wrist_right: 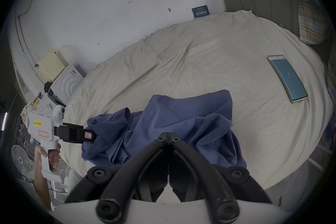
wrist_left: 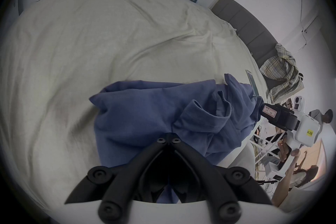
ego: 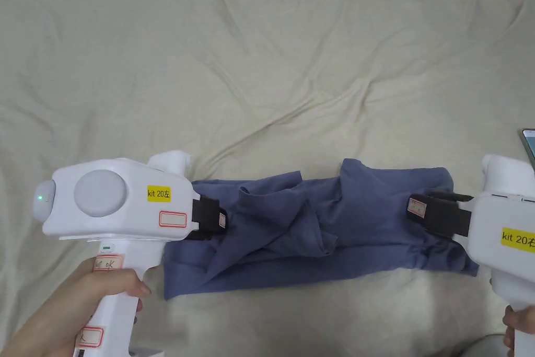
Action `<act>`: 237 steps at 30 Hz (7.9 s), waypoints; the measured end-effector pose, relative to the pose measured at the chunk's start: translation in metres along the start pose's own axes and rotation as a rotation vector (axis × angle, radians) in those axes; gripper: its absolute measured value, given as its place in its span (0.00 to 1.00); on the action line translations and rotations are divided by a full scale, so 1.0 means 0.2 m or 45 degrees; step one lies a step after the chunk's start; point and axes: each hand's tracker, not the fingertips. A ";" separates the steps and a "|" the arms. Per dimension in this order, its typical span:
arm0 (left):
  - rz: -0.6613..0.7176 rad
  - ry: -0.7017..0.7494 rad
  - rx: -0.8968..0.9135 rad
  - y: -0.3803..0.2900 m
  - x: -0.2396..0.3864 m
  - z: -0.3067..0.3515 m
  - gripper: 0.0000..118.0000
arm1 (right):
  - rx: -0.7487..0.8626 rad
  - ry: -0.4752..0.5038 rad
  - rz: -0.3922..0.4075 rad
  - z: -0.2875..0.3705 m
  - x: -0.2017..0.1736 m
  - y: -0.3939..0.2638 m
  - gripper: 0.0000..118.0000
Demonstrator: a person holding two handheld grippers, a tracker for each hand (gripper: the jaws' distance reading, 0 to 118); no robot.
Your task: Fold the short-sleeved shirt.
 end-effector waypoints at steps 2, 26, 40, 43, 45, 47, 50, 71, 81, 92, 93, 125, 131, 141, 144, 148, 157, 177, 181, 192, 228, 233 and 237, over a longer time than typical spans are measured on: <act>-0.011 0.032 0.003 0.00 -0.01 0.00 0.00 | -0.004 0.010 -0.003 0.00 -0.01 -0.01 0.00; -0.240 -0.303 -0.159 -0.05 0.48 -0.26 0.00 | -0.009 -0.031 0.008 0.05 0.06 -0.02 0.00; 0.020 -0.221 0.182 0.00 -0.07 0.32 0.00 | 0.003 -0.035 0.050 0.07 -0.05 0.01 0.00; 0.113 -0.227 0.181 -0.03 -0.22 0.36 0.00 | 0.024 -0.015 0.065 0.08 -0.10 0.02 0.00; 0.205 -0.319 0.178 -0.06 -0.31 0.35 0.00 | 0.030 -0.011 0.070 0.09 -0.12 0.03 0.00; 0.286 -0.394 0.184 -0.09 -0.37 0.30 0.08 | 0.032 -0.014 0.081 0.08 -0.15 0.04 0.00; 0.402 -0.443 0.109 -0.08 -0.42 0.19 0.89 | 0.020 -0.017 0.092 0.07 -0.17 0.03 0.00; 0.321 -0.635 -0.051 0.00 -0.33 -0.19 0.54 | -0.039 -0.095 0.144 0.05 -0.16 0.03 0.00; 0.325 -0.591 -0.061 -0.03 -0.43 -0.14 0.09 | -0.015 -0.139 0.158 0.11 -0.16 0.03 0.00; 0.368 -0.331 0.060 -0.13 -0.74 0.31 0.09 | -0.012 -0.115 0.116 0.11 -0.14 0.00 0.00; 0.397 -0.299 0.078 -0.15 -0.78 0.36 0.09 | -0.010 -0.107 0.112 0.11 -0.14 0.00 0.00; -0.011 -0.068 -0.231 0.28 0.54 -0.18 0.18 | 0.022 -0.025 0.062 0.20 0.12 -0.05 0.00; 0.058 -0.208 -0.144 0.32 0.52 0.00 0.98 | 0.032 -0.022 0.057 0.21 0.11 -0.05 0.00; 0.080 0.061 0.189 0.29 0.37 0.23 0.24 | 0.040 -0.010 0.060 0.19 0.10 -0.05 0.00; 0.056 0.058 0.117 0.23 0.40 0.06 0.05 | 0.041 -0.067 0.050 0.17 0.12 -0.05 0.00; -0.075 -0.048 0.029 0.12 0.49 -0.12 0.04 | 0.064 -0.004 -0.029 0.20 0.15 -0.05 0.00; -0.056 -0.099 -0.125 0.08 0.63 -0.41 0.04 | 0.075 -0.021 -0.048 0.24 0.18 -0.07 0.00; 0.140 -0.143 0.191 -0.03 -0.02 0.33 0.04 | 0.014 0.122 0.229 -0.06 -0.36 -0.01 0.00; 0.331 -0.197 0.222 -0.10 -0.22 0.39 0.04 | -0.061 0.076 0.328 -0.27 -0.50 -0.03 0.00; 0.445 -0.516 0.109 -0.02 -0.30 0.14 0.96 | -0.173 0.019 0.276 -0.47 -0.43 -0.13 0.00; 0.306 0.020 0.104 -0.01 -1.04 0.68 0.28 | 0.055 0.011 0.195 -0.21 -0.66 -0.03 0.00; 0.355 0.373 0.110 0.01 -1.56 1.03 0.28 | 0.022 0.151 0.077 -0.21 -0.70 -0.03 0.00; 0.497 0.596 0.073 0.02 -1.95 1.20 0.28 | 0.017 0.071 0.094 -0.26 -0.74 -0.04 0.00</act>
